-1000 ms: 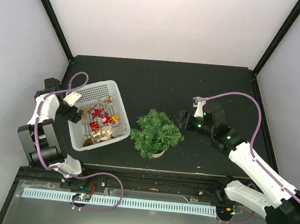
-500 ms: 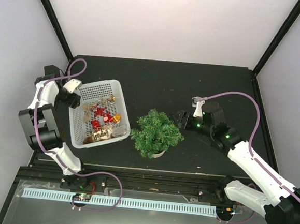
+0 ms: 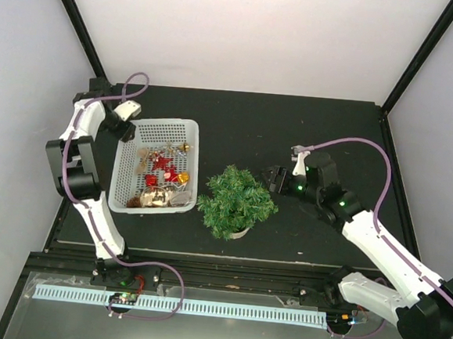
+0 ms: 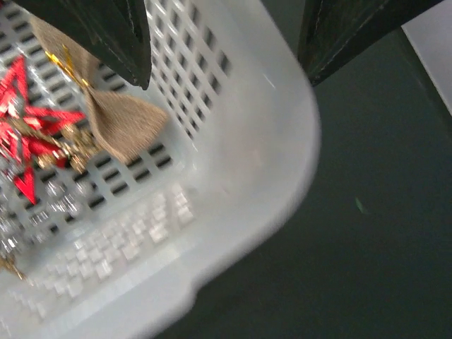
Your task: Decorate the small christmas tree
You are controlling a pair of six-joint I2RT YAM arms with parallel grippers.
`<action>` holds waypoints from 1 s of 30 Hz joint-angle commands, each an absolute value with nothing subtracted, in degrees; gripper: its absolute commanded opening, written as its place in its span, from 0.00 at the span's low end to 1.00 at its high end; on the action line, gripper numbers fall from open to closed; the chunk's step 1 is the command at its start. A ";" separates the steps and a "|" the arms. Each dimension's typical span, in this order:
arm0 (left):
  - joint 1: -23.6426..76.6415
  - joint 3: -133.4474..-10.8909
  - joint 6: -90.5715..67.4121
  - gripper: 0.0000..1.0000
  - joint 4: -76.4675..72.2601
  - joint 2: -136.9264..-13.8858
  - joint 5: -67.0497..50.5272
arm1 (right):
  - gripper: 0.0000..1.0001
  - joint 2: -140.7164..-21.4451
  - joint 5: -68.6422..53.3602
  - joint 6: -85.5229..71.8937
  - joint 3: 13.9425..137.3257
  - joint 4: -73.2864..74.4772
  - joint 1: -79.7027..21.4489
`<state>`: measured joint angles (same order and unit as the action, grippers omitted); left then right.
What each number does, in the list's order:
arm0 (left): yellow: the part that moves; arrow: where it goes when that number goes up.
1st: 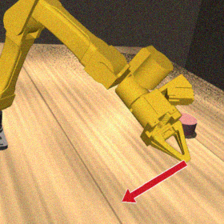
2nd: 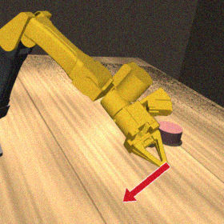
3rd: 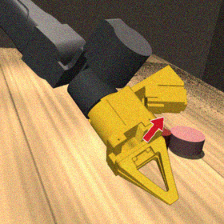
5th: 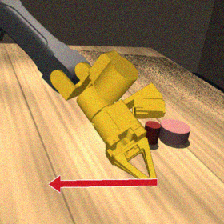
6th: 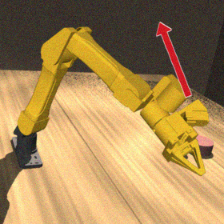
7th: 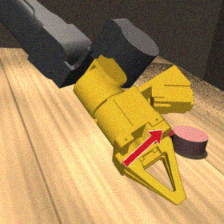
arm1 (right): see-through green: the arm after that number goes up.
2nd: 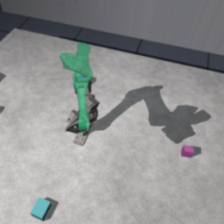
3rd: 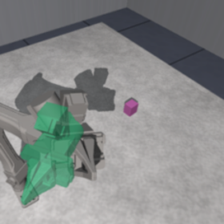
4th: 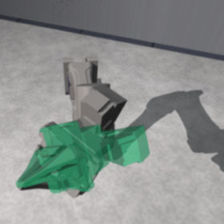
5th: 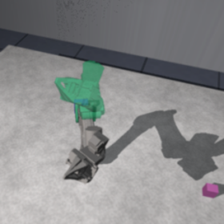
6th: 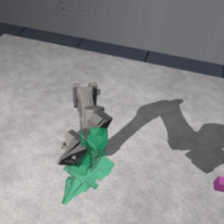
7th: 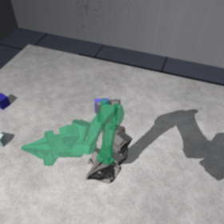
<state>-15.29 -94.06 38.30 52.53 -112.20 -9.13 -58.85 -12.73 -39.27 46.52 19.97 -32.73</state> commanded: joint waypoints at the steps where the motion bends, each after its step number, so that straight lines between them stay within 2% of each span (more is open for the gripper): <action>1: -14.07 -105.92 36.83 0.55 56.06 -117.62 -10.07 | 0.72 -60.20 -13.46 -38.33 46.22 18.46 -32.02; 6: -11.29 -112.22 38.42 0.57 57.46 -119.67 -9.44 | 0.72 -61.66 -14.47 -38.03 46.44 17.93 -31.58; 9: -10.39 -111.79 38.30 0.70 56.81 -117.66 -8.73 | 0.72 -61.58 -14.38 -37.90 46.58 18.18 -31.49; 12: -10.30 -108.94 38.22 0.77 56.19 -112.98 -9.94 | 0.73 -60.77 -13.79 -37.50 46.58 18.97 -31.38; 18: -6.93 -92.23 48.65 0.78 62.31 -94.76 -24.27 | 0.73 -58.89 -12.88 -37.00 45.97 19.86 -31.03; 25: 10.22 -60.11 55.12 0.72 55.58 -71.14 -25.88 | 0.73 -58.01 -13.91 -37.85 45.67 19.69 -30.85; 30: 18.71 -53.13 52.48 0.69 51.21 -64.19 -26.98 | 0.73 -57.23 -13.72 -38.32 45.62 20.42 -30.76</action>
